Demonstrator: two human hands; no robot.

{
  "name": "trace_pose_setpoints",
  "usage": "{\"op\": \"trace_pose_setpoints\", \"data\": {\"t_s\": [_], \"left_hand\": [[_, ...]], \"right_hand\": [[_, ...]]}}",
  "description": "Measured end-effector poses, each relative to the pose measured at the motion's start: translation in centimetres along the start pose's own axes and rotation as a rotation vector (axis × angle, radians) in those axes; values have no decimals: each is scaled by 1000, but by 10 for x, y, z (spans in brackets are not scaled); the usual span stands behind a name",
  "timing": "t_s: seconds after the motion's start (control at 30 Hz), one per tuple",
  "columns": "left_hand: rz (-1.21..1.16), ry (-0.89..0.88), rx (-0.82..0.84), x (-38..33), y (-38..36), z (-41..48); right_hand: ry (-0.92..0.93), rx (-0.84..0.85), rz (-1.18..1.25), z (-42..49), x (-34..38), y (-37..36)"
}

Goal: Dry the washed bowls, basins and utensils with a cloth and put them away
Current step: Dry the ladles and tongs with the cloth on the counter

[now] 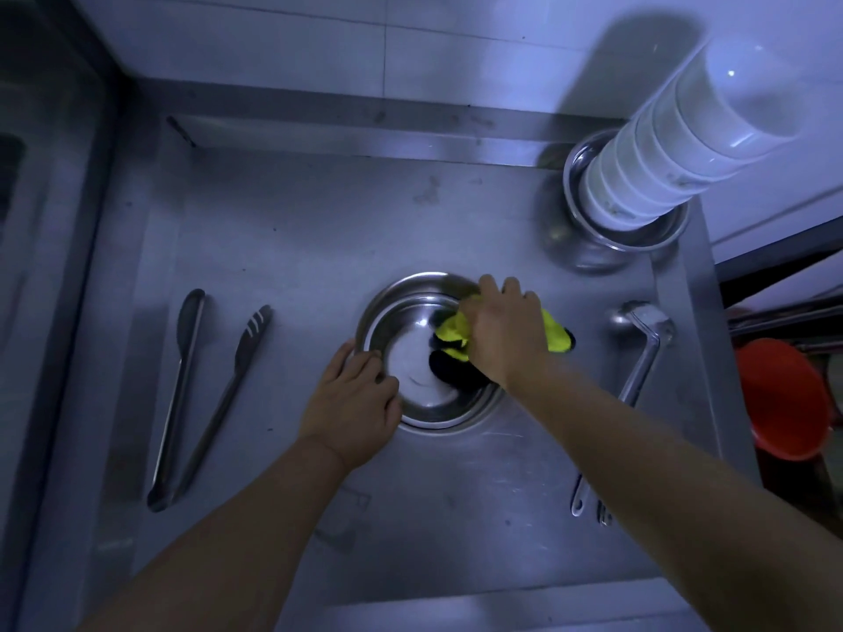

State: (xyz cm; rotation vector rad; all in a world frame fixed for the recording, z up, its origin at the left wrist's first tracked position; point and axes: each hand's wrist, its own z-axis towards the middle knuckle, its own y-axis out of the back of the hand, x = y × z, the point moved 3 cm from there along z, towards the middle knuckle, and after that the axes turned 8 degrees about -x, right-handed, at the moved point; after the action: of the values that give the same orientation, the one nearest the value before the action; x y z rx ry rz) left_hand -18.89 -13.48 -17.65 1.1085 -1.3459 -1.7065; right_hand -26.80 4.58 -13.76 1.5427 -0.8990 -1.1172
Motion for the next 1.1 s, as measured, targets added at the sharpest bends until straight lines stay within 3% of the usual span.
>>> {"op": "trace_pose_setpoints", "data": {"t_s": [0.13,0.27,0.37,0.5,0.63,0.8,0.87,0.97,1.1], "left_hand": [[-4,-3,-13,0,2,-2],[-9,-2,-11,1,3,-3],[-13,-5,8,1,4,-3],[-18,-5,15,1,6,-4],[-7,-16,15,1,6,-5],[-9,-17,-1,2,4,-4],[-16,-18,-2,1,4,-4],[-24,-20,-16,2,4,-5],[-12,-31,38,1,6,-6]], "right_hand": [[-130,282,47,-33,5,2],[-231,413,174,-57,21,14],[-193,495,275,-69,36,17],[-102,465,161,-60,21,19],[97,140,-161,-20,3,15],[114,-52,-205,-8,-2,9],[54,-21,-141,-22,2,5],[-57,172,-56,-48,15,4],[-207,405,327,-76,28,7]]}}
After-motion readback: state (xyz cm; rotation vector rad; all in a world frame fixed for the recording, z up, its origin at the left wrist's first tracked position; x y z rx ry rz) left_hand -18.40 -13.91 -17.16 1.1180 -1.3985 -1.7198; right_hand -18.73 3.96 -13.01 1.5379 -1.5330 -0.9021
